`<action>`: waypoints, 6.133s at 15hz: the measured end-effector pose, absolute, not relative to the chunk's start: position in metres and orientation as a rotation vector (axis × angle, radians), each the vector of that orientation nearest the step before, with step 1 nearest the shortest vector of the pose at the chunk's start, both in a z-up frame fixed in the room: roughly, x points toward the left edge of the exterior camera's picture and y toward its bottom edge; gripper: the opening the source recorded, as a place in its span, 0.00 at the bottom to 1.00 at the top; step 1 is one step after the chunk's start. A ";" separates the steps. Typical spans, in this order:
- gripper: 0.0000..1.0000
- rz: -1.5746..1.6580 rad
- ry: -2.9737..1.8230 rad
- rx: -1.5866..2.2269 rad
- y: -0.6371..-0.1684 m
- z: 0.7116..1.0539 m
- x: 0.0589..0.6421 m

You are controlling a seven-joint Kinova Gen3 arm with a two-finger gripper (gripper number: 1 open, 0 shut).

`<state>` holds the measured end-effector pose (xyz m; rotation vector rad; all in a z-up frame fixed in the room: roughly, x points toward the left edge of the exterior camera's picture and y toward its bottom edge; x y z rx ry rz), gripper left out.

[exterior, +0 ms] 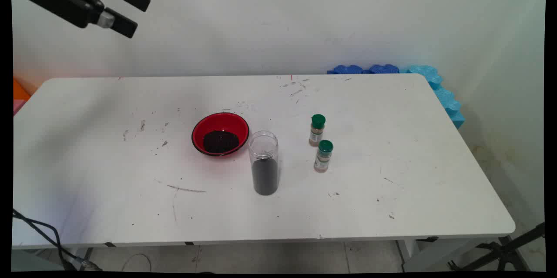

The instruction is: Pick up the black seasoning powder from the table, then pour the black seasoning powder in the red bowl

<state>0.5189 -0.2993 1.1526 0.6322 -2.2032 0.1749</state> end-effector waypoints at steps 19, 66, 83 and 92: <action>1.00 0.161 -2.221 0.742 -0.260 0.968 0.486; 0.00 0.132 -2.212 0.524 -0.338 0.838 0.384; 0.00 0.157 -2.219 0.613 -0.327 0.976 0.455; 0.00 0.049 -2.176 0.795 -0.325 1.003 0.475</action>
